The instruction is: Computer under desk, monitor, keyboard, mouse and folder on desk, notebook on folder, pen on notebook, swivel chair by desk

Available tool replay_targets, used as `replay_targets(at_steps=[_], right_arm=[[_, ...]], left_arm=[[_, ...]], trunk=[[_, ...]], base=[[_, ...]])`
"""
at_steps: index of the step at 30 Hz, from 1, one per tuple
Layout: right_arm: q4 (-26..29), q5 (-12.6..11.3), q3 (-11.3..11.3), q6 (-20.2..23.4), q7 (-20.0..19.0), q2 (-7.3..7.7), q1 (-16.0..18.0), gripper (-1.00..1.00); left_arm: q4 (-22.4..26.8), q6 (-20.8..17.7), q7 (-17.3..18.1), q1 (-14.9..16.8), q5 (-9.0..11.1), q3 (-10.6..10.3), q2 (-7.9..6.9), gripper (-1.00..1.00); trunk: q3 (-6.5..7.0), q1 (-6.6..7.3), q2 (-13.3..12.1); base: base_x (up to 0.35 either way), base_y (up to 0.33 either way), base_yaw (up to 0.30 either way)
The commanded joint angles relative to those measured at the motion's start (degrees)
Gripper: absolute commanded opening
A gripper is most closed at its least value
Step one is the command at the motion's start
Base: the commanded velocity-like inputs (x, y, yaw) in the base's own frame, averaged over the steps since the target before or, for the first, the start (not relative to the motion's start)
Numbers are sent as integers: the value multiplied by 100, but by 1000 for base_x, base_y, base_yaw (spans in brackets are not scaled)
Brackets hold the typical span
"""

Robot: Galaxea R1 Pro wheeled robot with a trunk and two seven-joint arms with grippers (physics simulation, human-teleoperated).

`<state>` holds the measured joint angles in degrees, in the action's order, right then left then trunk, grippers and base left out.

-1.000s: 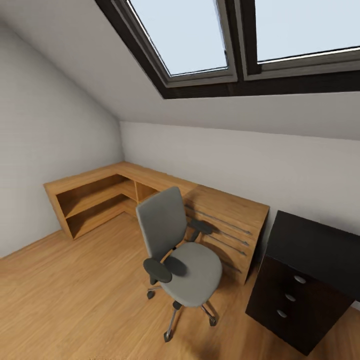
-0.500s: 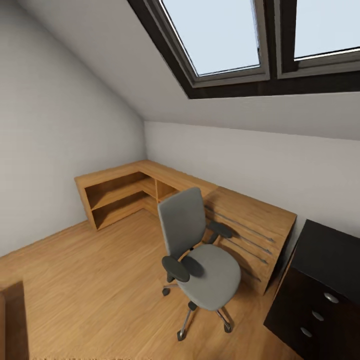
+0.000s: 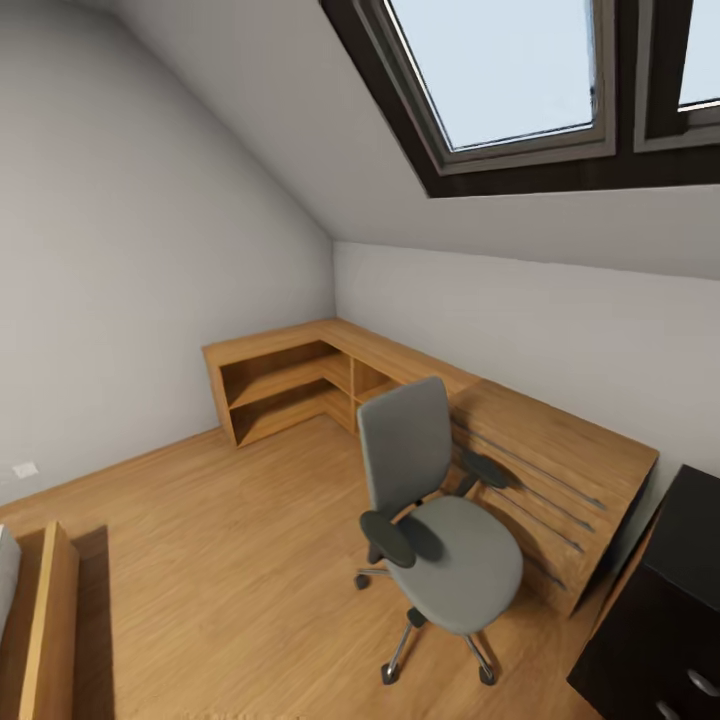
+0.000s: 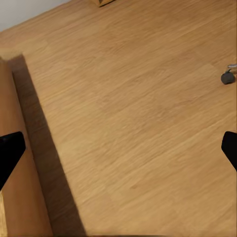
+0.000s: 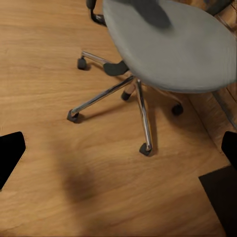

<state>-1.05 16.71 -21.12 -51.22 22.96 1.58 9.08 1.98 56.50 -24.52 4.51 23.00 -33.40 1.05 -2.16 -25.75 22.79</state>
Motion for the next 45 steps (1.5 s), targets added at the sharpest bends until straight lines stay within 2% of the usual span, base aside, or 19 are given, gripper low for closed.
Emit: replay_targets(at_steps=[1, 45], right_arm=[[-11, 52, -16, -3, 60, -2, 7, 100], [28, 25, 4, 68, 68, -34, 6, 100]], left_arm=[[-5, 14, -32, 6, 24, -50, 2, 100], [-5, -32, -10, 6, 32, -11, -8, 100]], trunk=[[-13, -4, 13], [-13, -4, 13]], base=[[0, 0, 286], [0, 0, 288]])
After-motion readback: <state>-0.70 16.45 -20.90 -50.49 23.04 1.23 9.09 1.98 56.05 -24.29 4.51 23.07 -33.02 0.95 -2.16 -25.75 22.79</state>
